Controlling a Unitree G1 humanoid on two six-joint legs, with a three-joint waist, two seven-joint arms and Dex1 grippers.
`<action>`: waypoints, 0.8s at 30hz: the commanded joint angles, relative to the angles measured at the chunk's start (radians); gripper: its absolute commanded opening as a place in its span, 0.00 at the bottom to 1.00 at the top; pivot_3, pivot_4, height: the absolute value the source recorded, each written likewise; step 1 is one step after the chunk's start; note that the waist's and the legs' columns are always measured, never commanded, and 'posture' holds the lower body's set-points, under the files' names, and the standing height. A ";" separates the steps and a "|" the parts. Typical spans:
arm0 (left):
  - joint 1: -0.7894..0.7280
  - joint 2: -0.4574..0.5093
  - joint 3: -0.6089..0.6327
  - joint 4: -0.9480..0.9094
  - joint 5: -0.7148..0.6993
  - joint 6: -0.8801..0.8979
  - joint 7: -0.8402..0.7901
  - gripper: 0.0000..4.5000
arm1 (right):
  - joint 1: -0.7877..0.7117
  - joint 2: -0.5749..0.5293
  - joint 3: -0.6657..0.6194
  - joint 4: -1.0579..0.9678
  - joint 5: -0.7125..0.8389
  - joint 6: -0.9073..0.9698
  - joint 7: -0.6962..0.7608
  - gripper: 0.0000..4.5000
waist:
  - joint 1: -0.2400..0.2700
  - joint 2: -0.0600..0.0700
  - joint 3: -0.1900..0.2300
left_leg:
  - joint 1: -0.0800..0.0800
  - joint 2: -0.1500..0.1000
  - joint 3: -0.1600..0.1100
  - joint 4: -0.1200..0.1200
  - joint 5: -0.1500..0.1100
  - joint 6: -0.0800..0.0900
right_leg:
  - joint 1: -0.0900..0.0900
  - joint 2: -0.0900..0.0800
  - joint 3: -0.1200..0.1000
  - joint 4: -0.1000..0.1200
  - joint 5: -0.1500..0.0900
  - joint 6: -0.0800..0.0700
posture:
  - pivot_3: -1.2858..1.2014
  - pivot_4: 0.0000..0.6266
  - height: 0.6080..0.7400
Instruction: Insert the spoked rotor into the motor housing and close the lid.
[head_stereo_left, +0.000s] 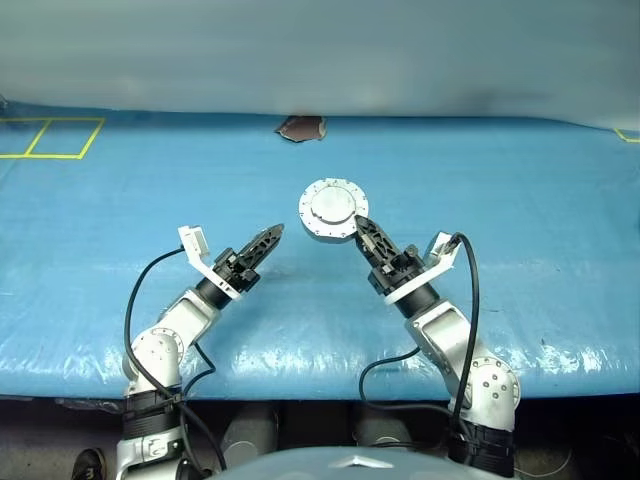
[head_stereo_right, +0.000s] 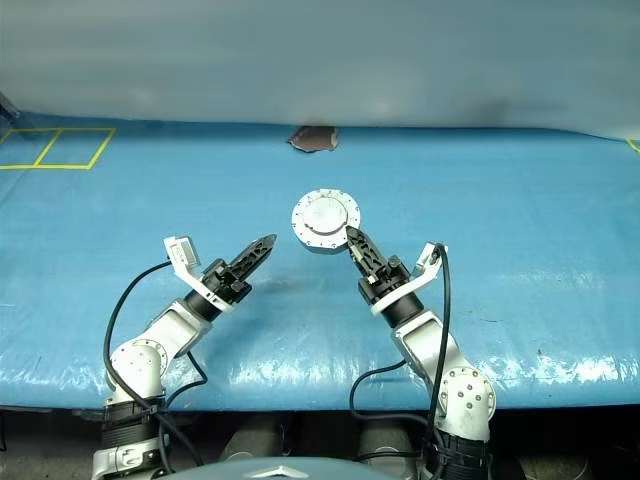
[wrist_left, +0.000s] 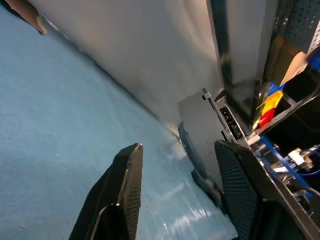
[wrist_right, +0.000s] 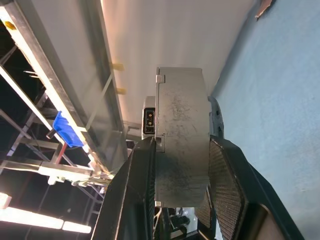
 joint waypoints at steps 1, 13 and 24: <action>0.000 -0.010 -0.013 -0.030 -0.098 0.059 0.020 0.88 | -0.021 -0.025 -0.001 -0.001 0.057 0.006 0.094 0.26 | 0.000 0.000 0.000 | 0.000 -0.001 0.000 0.000 0.000 0.000 | 0.000 0.000 0.000 0.000 0.000 0.000 | 0.52 0.24 1.00; -0.073 -0.024 -0.057 0.059 -0.182 0.132 0.091 1.00 | -0.048 -0.065 0.056 0.020 0.045 0.038 0.133 0.26 | 0.000 0.000 0.000 | 0.001 -0.002 0.002 0.002 0.002 -0.002 | 0.000 0.001 0.001 0.003 0.003 -0.002 | 0.52 0.24 1.00; -0.125 -0.088 -0.078 0.106 -0.132 0.070 0.117 1.00 | -0.029 -0.068 0.127 -0.004 -0.014 0.037 0.120 0.26 | 0.001 0.000 0.000 | 0.001 -0.002 0.002 0.002 0.002 -0.002 | 0.000 0.001 0.001 0.003 0.004 -0.001 | 0.52 0.24 1.00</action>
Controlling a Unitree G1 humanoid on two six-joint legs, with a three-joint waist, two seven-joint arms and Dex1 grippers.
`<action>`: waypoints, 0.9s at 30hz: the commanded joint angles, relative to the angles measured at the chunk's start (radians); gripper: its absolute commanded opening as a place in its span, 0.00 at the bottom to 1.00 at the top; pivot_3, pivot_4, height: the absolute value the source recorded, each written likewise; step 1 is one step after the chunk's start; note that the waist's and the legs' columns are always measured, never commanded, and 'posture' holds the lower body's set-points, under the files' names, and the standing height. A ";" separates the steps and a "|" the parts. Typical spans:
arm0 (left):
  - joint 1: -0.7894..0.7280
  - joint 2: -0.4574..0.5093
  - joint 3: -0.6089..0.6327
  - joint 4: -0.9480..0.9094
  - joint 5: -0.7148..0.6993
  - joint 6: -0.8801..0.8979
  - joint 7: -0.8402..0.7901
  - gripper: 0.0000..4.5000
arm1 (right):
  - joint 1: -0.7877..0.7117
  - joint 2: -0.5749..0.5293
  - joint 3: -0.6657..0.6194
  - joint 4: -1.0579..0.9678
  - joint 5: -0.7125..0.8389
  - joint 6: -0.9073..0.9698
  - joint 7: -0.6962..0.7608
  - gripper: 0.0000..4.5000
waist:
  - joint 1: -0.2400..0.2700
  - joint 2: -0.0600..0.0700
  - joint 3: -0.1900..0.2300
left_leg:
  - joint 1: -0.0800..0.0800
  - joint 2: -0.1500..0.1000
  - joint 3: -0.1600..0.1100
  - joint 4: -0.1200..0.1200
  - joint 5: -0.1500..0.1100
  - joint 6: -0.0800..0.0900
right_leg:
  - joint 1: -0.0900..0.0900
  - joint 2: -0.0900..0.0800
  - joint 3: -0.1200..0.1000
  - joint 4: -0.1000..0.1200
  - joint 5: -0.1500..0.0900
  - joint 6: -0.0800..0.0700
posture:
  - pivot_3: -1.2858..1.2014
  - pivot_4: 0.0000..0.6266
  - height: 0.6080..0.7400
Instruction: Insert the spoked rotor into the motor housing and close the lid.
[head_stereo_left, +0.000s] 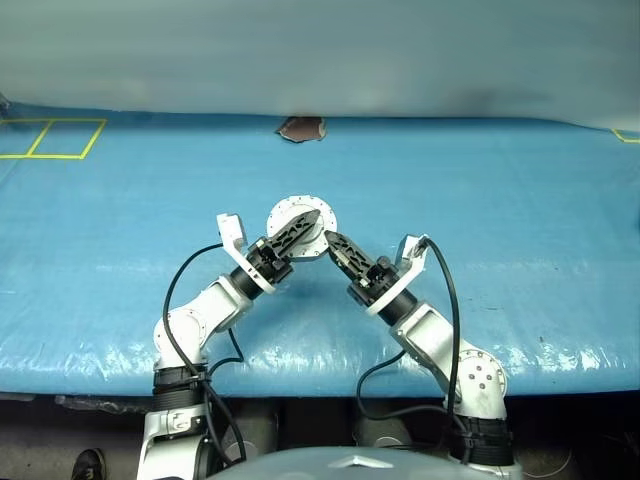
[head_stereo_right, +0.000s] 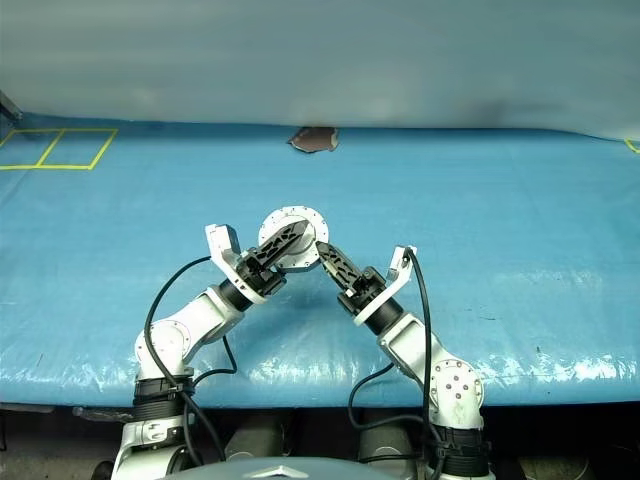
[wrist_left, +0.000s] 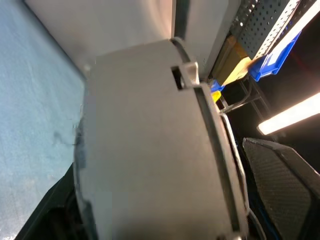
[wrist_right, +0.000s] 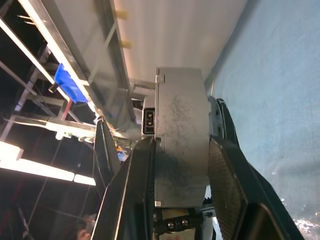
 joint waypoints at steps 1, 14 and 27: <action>-0.008 -0.009 -0.010 -0.002 0.027 -0.034 -0.003 0.96 | -0.011 0.009 0.006 -0.076 0.020 -0.010 0.026 0.26 | 0.000 0.000 0.000 | 0.000 0.000 0.000 0.000 0.000 0.000 | 0.000 0.000 0.000 0.000 0.000 0.000 | 0.52 0.24 1.00; 0.033 -0.006 0.004 0.000 0.051 -0.057 0.015 0.59 | -0.041 0.030 -0.036 -0.058 -0.034 -0.070 -0.026 0.26 | -0.001 0.000 0.000 | 0.000 0.000 0.000 0.000 0.000 0.000 | 0.000 0.000 0.000 0.000 0.000 0.000 | 0.52 0.24 1.00; 0.030 -0.029 0.070 -0.002 0.111 -0.187 0.074 0.59 | -0.047 0.085 -0.054 -0.085 -0.275 -0.219 -0.088 0.68 | 0.001 0.000 0.000 | 0.000 0.000 0.001 0.001 0.001 0.000 | 0.000 0.001 0.002 0.001 0.001 0.001 | 0.52 0.24 1.00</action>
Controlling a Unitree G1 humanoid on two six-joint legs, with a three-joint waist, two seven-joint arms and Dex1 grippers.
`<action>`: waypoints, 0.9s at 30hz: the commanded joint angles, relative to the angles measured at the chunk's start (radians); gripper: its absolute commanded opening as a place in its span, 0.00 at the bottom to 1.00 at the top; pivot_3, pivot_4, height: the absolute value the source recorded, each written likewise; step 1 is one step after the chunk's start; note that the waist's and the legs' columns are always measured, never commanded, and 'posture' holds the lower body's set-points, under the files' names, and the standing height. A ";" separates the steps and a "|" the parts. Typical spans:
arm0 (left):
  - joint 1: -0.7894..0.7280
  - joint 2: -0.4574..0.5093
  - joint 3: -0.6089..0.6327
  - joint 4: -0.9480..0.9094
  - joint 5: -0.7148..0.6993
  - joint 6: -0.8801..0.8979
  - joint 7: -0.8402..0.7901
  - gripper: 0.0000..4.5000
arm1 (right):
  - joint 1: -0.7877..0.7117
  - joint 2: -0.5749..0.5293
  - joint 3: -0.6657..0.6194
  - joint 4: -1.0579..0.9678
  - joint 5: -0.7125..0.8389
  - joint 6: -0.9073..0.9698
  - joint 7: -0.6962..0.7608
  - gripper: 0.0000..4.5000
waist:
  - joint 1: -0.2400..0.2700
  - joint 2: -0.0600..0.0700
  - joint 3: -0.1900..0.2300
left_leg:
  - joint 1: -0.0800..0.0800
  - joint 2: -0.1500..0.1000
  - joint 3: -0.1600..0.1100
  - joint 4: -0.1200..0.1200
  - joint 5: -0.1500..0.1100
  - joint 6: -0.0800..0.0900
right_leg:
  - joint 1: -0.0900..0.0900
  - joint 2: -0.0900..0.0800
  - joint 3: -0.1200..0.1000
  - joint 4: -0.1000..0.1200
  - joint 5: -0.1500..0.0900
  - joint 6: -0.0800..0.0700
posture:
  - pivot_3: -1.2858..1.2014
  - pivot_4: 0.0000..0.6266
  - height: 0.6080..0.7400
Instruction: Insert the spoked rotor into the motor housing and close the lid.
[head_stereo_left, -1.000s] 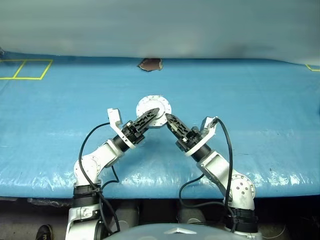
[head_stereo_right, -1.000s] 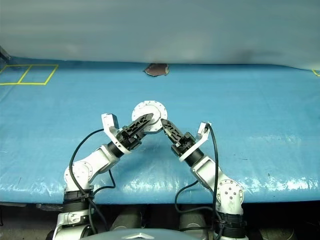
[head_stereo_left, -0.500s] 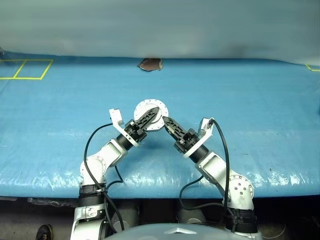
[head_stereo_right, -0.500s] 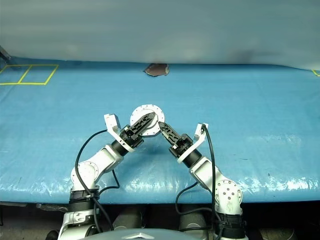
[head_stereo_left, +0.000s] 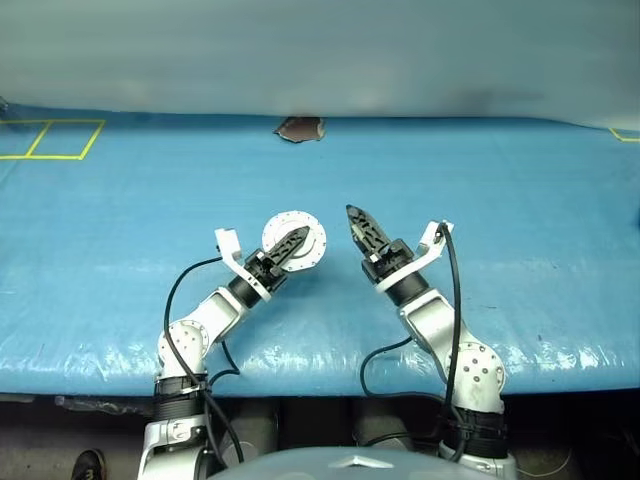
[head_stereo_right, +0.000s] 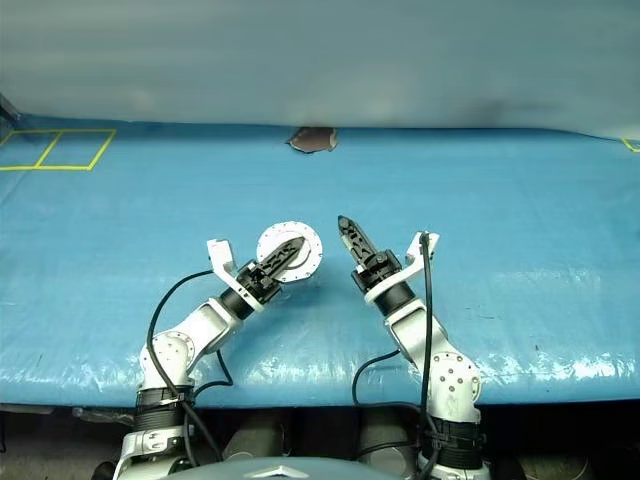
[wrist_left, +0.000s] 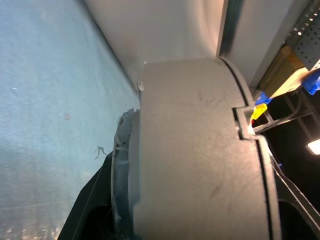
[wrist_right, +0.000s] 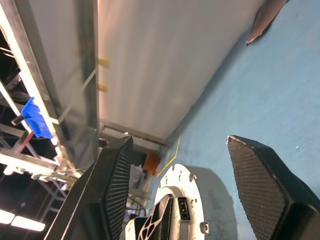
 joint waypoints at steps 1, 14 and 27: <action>-0.029 -0.018 0.056 -0.038 0.031 -0.119 0.041 0.59 | 0.001 0.017 -0.003 -0.047 -0.050 -0.035 -0.041 0.68 | 0.000 0.000 0.000 | 0.000 0.000 0.000 0.000 0.000 0.000 | 0.000 0.000 0.000 0.000 0.000 0.000 | 0.52 0.24 1.00; -0.227 0.038 0.284 0.213 0.313 -0.545 0.377 0.59 | 0.033 -0.106 0.105 -0.028 -0.215 0.053 0.031 0.68 | 0.009 -0.003 -0.001 | 0.000 0.002 0.001 0.001 0.001 -0.002 | 0.000 0.003 0.001 -0.001 0.003 -0.001 | 0.52 0.24 1.00; -0.294 0.088 0.327 0.451 0.376 -0.608 0.385 0.59 | 0.073 -0.377 0.379 0.046 -0.764 -0.159 0.349 0.68 | 0.007 -0.005 -0.002 | 0.003 0.006 0.001 0.009 0.002 -0.002 | 0.007 0.008 0.000 -0.002 0.004 0.006 | 0.52 0.24 1.00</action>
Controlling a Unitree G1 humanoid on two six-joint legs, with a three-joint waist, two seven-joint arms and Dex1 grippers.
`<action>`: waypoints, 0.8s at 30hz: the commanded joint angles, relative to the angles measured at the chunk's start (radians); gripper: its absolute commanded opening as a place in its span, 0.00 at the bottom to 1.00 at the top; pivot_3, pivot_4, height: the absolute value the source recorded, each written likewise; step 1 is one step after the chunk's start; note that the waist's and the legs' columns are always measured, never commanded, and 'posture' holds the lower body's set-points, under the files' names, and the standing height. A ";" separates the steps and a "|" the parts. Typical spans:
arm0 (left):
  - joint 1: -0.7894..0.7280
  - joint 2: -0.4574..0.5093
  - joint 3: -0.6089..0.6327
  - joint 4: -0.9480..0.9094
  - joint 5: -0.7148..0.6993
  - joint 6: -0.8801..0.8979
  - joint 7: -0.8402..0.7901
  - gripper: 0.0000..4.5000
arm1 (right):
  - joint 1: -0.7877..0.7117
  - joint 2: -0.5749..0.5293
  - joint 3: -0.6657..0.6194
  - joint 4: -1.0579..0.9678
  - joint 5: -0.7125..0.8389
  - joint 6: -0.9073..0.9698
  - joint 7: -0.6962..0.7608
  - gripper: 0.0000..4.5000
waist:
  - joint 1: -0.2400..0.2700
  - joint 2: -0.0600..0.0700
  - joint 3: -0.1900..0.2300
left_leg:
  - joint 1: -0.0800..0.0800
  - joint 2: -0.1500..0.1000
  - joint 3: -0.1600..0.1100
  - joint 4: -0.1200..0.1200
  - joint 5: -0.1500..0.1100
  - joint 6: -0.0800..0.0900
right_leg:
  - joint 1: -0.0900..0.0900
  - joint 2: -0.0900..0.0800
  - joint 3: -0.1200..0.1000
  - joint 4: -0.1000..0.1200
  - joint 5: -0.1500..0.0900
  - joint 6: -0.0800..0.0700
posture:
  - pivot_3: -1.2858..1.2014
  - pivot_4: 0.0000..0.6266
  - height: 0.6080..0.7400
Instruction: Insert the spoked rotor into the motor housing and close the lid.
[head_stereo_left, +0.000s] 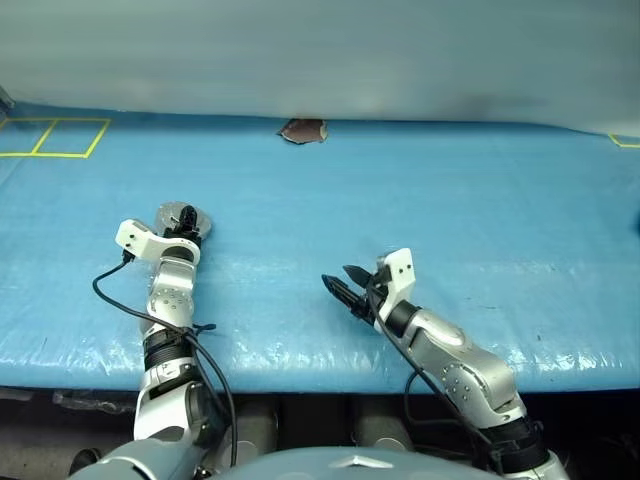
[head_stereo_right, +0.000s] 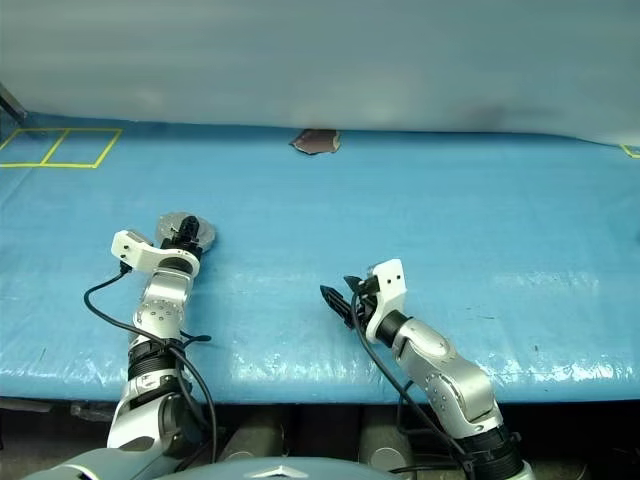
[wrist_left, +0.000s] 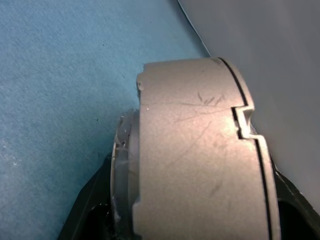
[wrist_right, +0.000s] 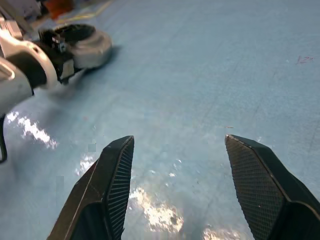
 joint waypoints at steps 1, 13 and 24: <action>0.015 0.015 0.009 0.004 0.021 -0.019 -0.002 0.59 | 0.011 0.017 0.020 -0.001 -0.054 -0.048 0.045 0.68 | -0.002 0.000 0.000 | 0.000 0.001 0.000 0.001 0.000 0.000 | 0.001 0.001 0.000 0.000 0.001 0.000 | 0.52 0.24 1.00; 0.078 0.081 0.075 -0.132 0.078 -0.135 0.081 0.99 | 0.013 0.059 -0.037 0.020 -0.098 -0.037 0.077 0.69 | -0.011 0.000 0.000 | 0.004 0.006 0.004 0.005 0.001 -0.001 | 0.003 0.004 0.001 -0.001 0.008 -0.003 | 0.52 0.24 1.00; 0.144 0.141 -0.156 -0.444 0.070 -0.082 -0.218 0.99 | -0.004 0.076 -0.091 0.035 -0.227 -0.205 0.058 0.69 | 0.018 -0.001 0.000 | 0.001 0.004 0.003 0.006 0.001 -0.001 | 0.004 0.004 0.001 -0.005 0.011 -0.005 | 0.52 0.24 1.00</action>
